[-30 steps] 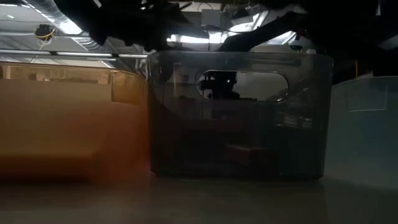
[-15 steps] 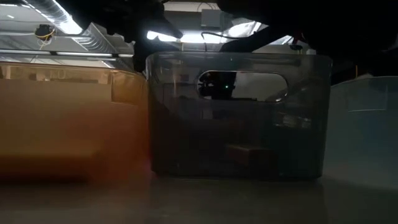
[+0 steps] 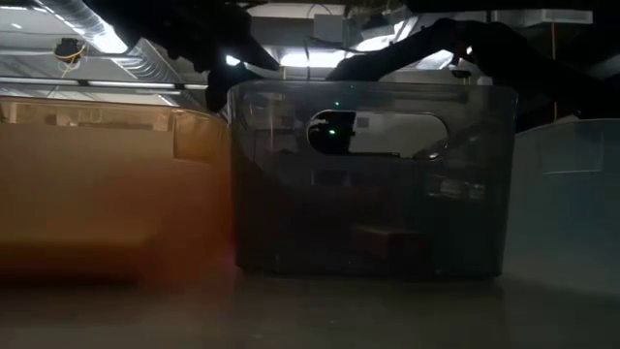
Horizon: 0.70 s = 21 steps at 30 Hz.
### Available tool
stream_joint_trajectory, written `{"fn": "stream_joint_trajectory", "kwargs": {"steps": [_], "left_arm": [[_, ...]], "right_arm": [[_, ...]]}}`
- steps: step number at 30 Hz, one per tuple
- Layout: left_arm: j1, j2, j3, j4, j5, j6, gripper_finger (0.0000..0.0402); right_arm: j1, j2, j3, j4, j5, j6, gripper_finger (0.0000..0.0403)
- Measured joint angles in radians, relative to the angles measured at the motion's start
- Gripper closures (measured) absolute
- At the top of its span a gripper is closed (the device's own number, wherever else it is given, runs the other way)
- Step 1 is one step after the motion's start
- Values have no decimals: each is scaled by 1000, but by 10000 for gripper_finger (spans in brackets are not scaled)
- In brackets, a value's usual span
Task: Sort blocks
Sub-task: Put the blue block into the pink bin
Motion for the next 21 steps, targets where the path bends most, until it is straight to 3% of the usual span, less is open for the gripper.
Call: {"fn": "stream_joint_trajectory", "kwargs": {"steps": [4,8,19,21], "left_arm": [[36,0,0,-5,0,-14,259],[61,0,0,-16,-1,-23,259],[67,0,0,-16,-1,17,259],[67,1,0,-16,0,17,259]], "right_arm": [[-2,0,0,97,15,304,197],[-4,0,0,71,68,486,215],[5,1,0,105,44,643,381],[11,1,0,102,43,647,396]]}}
